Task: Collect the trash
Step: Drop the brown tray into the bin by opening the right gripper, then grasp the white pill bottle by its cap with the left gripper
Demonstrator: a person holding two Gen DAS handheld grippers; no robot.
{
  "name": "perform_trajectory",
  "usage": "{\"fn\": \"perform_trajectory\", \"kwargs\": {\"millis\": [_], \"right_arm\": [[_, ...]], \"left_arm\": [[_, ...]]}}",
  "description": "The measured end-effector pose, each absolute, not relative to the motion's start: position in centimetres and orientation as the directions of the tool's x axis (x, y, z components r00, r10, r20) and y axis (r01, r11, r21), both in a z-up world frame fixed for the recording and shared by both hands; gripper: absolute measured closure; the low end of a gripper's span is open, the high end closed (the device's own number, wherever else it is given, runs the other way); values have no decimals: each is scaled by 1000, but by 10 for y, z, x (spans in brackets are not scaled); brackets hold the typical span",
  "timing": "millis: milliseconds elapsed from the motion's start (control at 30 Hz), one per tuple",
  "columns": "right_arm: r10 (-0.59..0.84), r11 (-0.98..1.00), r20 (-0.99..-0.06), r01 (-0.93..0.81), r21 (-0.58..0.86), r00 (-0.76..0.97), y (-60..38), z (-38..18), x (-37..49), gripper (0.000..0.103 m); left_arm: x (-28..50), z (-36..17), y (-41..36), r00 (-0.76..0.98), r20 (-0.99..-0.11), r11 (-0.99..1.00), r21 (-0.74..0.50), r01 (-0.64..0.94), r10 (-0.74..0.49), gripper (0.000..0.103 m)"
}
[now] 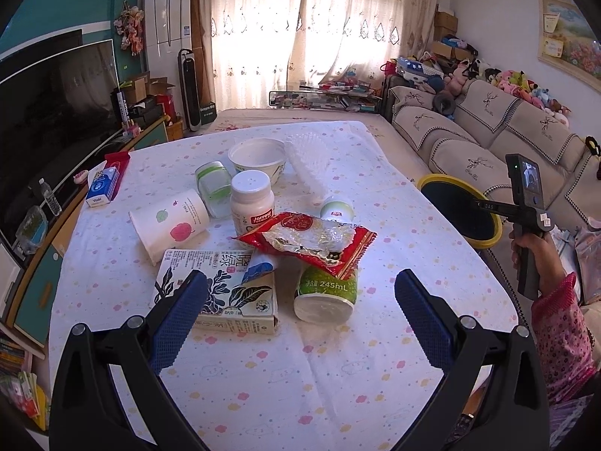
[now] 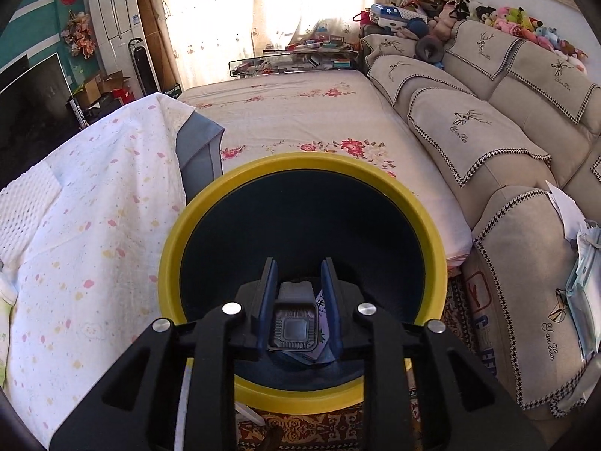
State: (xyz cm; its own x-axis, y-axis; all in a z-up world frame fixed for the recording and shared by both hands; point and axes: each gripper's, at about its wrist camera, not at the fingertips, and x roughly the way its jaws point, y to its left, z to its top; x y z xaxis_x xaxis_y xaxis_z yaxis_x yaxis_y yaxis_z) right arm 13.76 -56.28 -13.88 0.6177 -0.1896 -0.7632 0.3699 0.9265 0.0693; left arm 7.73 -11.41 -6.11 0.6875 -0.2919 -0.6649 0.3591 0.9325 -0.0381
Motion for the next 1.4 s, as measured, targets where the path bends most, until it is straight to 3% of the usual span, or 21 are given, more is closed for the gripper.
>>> {"fn": "perform_trajectory", "kwargs": {"millis": [300,567,633,800,1167,1400], "right_arm": [[-164,942,-747,327,75,644,-545,-127,130,78],[-144,950,-747,302,79,649,-536,-126,131,78],[-139,951,-749,298,81,648,-536,-126,129,78],[-132,952,-747,294,88,652,-537,-125,127,78],[-116,958,-759,274,85,641,-530,-128,135,78],[-104,961,-767,262,86,633,-526,-132,142,78]], "left_arm": [[92,-62,-124,674,-676,928,-42,370,-299,5],[158,-52,-122,674,-688,946,-55,320,-268,6],[176,-55,-122,664,-703,950,-57,306,-256,8],[212,-76,-121,607,-760,959,-76,273,-233,24],[240,-101,-121,573,-790,962,-76,263,-219,27],[250,-115,-121,533,-814,958,-97,268,-232,41]]}}
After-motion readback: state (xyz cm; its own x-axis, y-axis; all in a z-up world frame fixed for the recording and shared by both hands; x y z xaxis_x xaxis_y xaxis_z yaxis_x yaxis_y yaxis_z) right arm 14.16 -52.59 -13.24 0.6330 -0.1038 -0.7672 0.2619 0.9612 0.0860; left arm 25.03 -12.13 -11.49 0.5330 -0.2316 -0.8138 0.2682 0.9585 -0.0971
